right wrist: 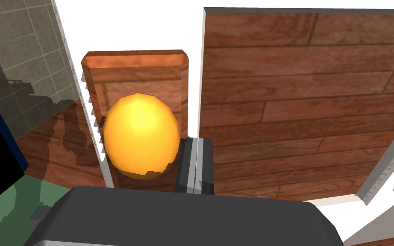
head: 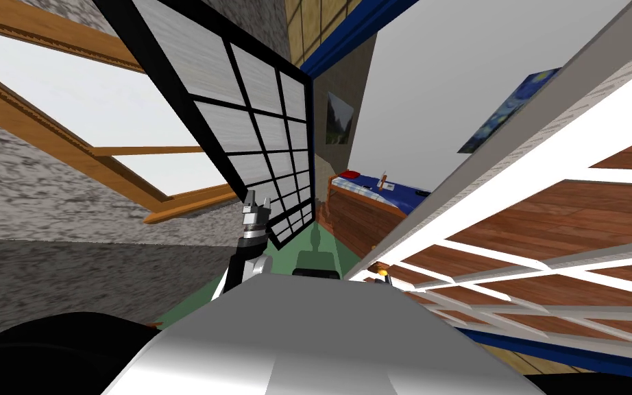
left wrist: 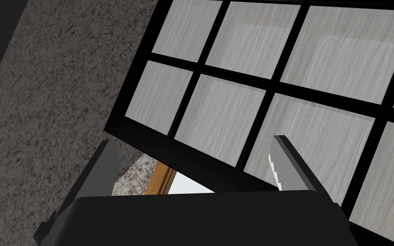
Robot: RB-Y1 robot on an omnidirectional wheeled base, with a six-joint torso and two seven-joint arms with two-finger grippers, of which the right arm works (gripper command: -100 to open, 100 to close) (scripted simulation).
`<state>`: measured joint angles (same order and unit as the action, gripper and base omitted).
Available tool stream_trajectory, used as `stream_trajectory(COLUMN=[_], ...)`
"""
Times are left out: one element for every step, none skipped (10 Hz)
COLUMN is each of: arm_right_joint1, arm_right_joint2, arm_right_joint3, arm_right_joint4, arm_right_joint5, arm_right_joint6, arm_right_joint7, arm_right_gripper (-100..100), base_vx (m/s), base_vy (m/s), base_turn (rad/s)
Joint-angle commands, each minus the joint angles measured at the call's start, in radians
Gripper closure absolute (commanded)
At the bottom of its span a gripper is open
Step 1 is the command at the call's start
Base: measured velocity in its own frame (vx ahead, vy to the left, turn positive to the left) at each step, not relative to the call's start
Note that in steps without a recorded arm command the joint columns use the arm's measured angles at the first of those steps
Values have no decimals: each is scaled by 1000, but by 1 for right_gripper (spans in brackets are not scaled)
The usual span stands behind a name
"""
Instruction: Pull the door open
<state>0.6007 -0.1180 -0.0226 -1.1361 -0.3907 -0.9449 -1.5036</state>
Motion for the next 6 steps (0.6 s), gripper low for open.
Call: stream_trajectory(arm_right_joint1=[-24,-24,-6,24,24,34], arm_right_joint2=[18,18,11,0,0,-3], arm_right_joint3=[28,28,7,1,1,0], arm_right_joint4=[-3,-3,-13,-35,-35,-45], arm_right_joint5=[19,19,8,-3,-3,-6], arm_right_joint6=[-15,-15,6,19,19,23], arm_right_joint7=[10,10,15,-8,-8,-16], arm_right_gripper=[-100,-100,-100,-100,-100,-100], base_vx=[-165,-94,-35,37,68,61], base_vy=[-3,-13,-31,15,40,28], base_turn=[36,-5,-32,-19,-8,10])
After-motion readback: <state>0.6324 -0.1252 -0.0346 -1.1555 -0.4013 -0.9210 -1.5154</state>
